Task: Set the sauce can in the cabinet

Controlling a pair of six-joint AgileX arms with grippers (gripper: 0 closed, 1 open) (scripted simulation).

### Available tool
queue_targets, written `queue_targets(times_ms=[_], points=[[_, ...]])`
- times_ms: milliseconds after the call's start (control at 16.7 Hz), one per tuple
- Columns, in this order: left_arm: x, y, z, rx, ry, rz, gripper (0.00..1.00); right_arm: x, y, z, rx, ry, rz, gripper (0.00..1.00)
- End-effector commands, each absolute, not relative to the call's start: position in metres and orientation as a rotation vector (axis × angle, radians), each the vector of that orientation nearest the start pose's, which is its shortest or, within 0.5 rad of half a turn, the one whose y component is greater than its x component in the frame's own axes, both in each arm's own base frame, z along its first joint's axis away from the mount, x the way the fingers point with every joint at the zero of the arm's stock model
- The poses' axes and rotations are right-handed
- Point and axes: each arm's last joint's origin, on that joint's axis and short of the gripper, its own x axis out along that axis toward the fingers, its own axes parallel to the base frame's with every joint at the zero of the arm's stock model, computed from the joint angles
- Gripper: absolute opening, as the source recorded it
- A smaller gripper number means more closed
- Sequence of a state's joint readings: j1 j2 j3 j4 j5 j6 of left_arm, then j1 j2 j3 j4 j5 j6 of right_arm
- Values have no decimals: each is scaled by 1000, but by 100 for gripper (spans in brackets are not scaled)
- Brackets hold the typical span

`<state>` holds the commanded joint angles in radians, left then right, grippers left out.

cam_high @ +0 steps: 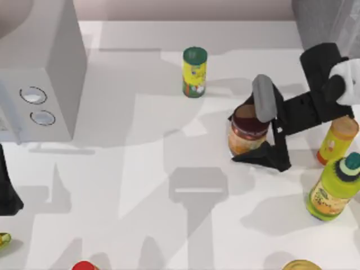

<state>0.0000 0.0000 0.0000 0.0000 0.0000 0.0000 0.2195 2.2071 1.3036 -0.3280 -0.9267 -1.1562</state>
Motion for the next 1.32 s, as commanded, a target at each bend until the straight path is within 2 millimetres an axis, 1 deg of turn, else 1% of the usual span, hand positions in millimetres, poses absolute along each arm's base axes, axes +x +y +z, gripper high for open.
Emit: queue_targets(times_ms=[660,720,1200,1320], points=[[106,-1,160,0,0,0,100,394,116,75,-467,471,1510,2],[106,-1,160,0,0,0,100,394,116,75,-467,471,1510,0],[106,-1,160,0,0,0,100,395,116,76,-468,468,1506,0],[106,-1,160,0,0,0,100,394,119,77,-459,473,1518,0]])
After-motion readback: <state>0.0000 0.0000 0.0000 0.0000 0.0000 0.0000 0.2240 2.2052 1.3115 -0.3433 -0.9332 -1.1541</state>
